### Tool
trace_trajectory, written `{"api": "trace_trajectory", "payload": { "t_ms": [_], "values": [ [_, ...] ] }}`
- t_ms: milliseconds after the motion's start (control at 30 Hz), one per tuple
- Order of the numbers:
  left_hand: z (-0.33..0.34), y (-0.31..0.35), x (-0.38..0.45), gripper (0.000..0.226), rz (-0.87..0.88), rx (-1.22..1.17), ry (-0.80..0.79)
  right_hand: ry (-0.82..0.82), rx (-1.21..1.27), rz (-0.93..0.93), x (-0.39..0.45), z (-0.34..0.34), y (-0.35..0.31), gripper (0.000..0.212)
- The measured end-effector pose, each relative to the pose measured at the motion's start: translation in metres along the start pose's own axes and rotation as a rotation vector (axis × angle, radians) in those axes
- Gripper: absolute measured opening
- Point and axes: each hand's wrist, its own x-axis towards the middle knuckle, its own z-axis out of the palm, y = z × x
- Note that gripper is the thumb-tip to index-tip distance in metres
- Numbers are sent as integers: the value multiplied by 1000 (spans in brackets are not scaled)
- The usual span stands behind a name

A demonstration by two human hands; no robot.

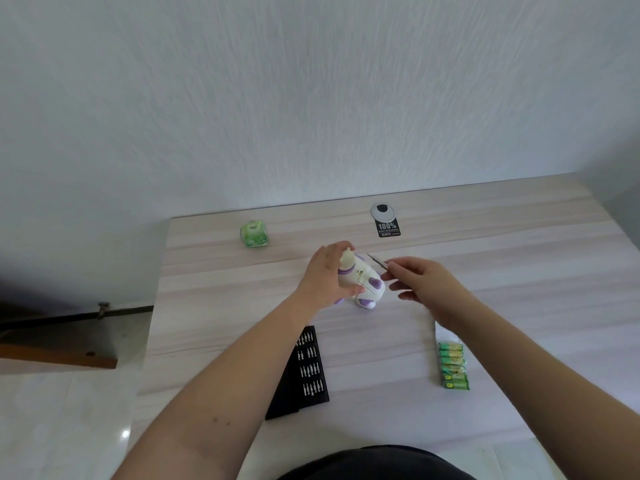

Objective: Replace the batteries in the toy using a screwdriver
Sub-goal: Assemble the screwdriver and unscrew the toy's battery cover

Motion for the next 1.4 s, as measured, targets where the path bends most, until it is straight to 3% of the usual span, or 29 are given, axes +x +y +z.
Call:
{"api": "trace_trajectory", "payload": {
  "t_ms": [100, 233, 300, 500, 633, 733, 867, 967, 1200, 1400],
  "values": [
    [-3, 0, 0, 77, -15, -48, -30, 9, 133, 33, -10, 8, 11, 17],
    [-8, -5, 0, 102, 16, -102, -28, 10, 243, 57, -21, 18, 23, 19],
    [-12, -3, -3, 102, 27, -107, 16, 5, 273, 67, -25, 22, 27, 19],
    [-15, 9, -50, 41, 131, -108, 200, -44, 239, 52, -35, 37, 45, 18],
    [1, -15, -98, 32, 47, -67, 316, -110, 28, 68, -44, 51, 74, 22],
    [20, -43, -134, 37, -99, 4, 181, -128, -142, 119, -47, 62, 94, 24],
    [43, -67, -168, 72, -190, 272, -77, -38, -277, 239, -35, 73, 125, 25],
    [51, -77, -183, 84, -237, 448, -245, -13, -386, 309, -22, 78, 146, 23],
    [48, -84, -184, 87, -196, 524, -347, -126, -645, 367, -1, 93, 158, 13],
    [47, -89, -185, 89, -170, 513, -359, -167, -795, 318, 8, 112, 152, 25]
  ]
}}
